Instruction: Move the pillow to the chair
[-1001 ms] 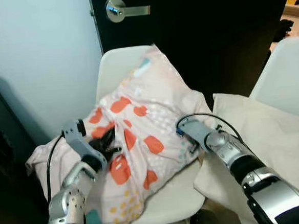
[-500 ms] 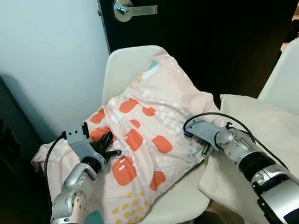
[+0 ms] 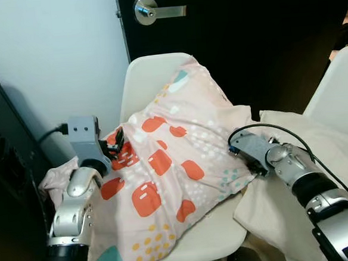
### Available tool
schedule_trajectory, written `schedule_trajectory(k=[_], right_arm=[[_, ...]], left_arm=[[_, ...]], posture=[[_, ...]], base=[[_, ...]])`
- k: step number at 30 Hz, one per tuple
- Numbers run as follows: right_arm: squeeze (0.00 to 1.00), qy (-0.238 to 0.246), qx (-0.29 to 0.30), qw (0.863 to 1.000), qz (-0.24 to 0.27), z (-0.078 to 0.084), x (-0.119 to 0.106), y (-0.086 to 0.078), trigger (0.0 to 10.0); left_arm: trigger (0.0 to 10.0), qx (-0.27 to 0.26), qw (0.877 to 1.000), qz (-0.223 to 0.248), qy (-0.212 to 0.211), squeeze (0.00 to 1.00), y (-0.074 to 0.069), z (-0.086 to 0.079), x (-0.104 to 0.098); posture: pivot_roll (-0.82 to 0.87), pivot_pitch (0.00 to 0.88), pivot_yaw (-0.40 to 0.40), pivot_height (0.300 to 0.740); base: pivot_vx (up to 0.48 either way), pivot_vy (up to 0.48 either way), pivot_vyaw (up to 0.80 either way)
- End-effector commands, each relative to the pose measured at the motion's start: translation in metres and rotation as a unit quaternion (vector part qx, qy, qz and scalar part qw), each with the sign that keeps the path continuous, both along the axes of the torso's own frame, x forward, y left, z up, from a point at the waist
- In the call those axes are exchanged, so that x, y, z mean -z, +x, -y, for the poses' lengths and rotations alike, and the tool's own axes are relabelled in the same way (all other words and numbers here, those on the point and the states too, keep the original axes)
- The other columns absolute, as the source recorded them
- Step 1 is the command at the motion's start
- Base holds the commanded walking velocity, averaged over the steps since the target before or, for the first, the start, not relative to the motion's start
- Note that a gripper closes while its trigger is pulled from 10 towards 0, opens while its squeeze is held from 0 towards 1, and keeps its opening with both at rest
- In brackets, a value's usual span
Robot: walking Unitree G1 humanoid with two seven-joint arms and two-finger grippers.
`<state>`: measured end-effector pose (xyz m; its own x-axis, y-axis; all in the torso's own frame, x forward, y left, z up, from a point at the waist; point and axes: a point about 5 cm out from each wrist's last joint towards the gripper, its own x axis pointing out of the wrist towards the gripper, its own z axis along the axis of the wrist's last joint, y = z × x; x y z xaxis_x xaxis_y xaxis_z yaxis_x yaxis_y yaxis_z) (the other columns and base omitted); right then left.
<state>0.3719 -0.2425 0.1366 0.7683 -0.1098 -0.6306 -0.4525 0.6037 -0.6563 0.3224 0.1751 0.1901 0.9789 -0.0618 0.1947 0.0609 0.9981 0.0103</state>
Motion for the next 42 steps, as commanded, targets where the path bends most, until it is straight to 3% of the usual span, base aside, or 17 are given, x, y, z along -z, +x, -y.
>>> schedule_trajectory(k=[1,12,14,16,19,20,22,23,24,26,29,31,32,35,38,39,42], right_arm=[[1.0,0.009,0.004,0.999,0.036,-0.001,-0.017,0.006,10.0],[1.0,0.057,0.024,0.987,0.147,-0.001,-0.057,0.018,10.0],[1.0,0.043,0.031,0.985,0.166,0.002,-0.063,0.019,10.0],[1.0,-0.018,0.043,0.98,0.192,0.013,-0.074,0.02,10.0],[1.0,-0.042,0.043,0.979,0.196,0.018,-0.077,0.019,10.0],[0.31,-0.052,0.045,0.978,0.196,0.022,-0.08,0.018,10.0],[0.31,-0.054,0.045,0.978,0.196,0.023,-0.081,0.018,10.0],[0.0,-0.055,0.052,0.978,0.195,0.027,-0.083,0.017,10.0],[0.0,-0.047,0.061,0.977,0.199,0.029,-0.085,0.017,10.0],[0.0,-0.047,0.061,0.977,0.199,0.029,-0.085,0.017,10.0],[0.0,0.0,0.086,0.969,0.231,0.034,-0.091,0.018,10.0],[0.0,0.115,0.091,0.951,0.272,0.028,-0.096,0.021,10.0],[0.0,0.115,0.091,0.951,0.272,0.028,-0.096,0.021,10.0],[0.0,0.266,0.044,0.908,0.32,0.001,-0.1,0.025,10.0],[0.0,0.294,0.032,0.899,0.324,-0.006,-0.099,0.025,10.0],[0.0,0.33,0.026,0.886,0.325,-0.014,-0.095,0.026,10.0],[0.0,0.33,0.026,0.886,0.325,-0.014,-0.095,0.026,10.0]], left_arm=[[10.0,-0.004,1.0,0.011,0.015,1.0,0.0,0.0,-0.005],[10.0,0.016,0.999,0.044,0.006,1.0,-0.003,0.016,-0.015],[10.0,0.023,0.999,0.042,0.006,1.0,-0.003,0.02,-0.013],[10.0,0.034,0.999,0.04,0.004,1.0,-0.004,0.028,-0.01],[10.0,0.04,0.998,0.038,0.002,1.0,-0.004,0.031,-0.009],[10.0,0.047,0.998,0.036,0.002,1.0,-0.005,0.034,-0.008],[10.0,0.051,0.998,0.035,0.003,1.0,-0.005,0.036,-0.007],[10.0,0.055,0.998,0.034,0.003,0.23,-0.005,0.037,-0.007],[10.0,0.056,0.998,0.033,0.004,0.0,-0.006,0.038,-0.006],[10.0,0.056,0.998,0.033,0.004,0.0,-0.006,0.038,-0.006],[10.0,0.05,0.998,0.033,-0.001,0.0,-0.006,0.036,-0.005],[10.0,0.027,0.999,0.03,-0.017,0.0,-0.005,0.029,-0.003],[10.0,0.027,0.999,0.03,-0.017,0.0,-0.005,0.029,-0.003],[10.0,0.003,1.0,0.015,-0.027,0.0,-0.004,0.021,0.003],[10.0,0.0,1.0,0.012,-0.024,0.0,-0.004,0.021,0.005],[10.0,-0.004,1.0,0.008,-0.026,0.0,-0.003,0.02,0.007],[10.0,-0.004,1.0,0.008,-0.026,0.0,-0.003,0.02,0.007]], posture=[[0.11,0.0,0.014,0.3],[0.1,0.0,0.015,0.3],[0.1,0.0,0.015,0.3],[0.11,0.0,0.016,0.3],[0.11,0.0,0.016,0.3],[0.11,0.0,0.016,0.3],[0.11,0.0,0.016,0.3],[0.11,0.0,0.016,0.3],[0.11,0.0,0.015,0.3],[0.11,0.0,0.015,0.3],[0.11,0.0,0.017,0.3],[0.12,0.0,0.02,0.3],[0.12,0.0,0.02,0.3],[0.11,0.0,0.022,0.309],[0.11,0.0,0.022,0.314],[0.11,0.0,0.02,0.319],[0.11,0.0,0.02,0.319]], base=[[0.0,0.0,0.0],[0.0,0.0,0.0],[0.0,0.0,0.0],[0.0,0.0,0.0],[0.0,0.0,0.0],[0.0,0.0,0.0],[0.0,0.0,0.0],[0.0,0.0,0.0],[0.0,0.0,0.0],[0.0,0.0,0.0],[0.0,0.0,0.0],[0.0,0.0,0.0],[0.0,0.0,0.0],[0.0,0.0,0.0],[0.0,0.0,0.0],[0.0,0.0,0.0],[0.0,0.0,0.0]])
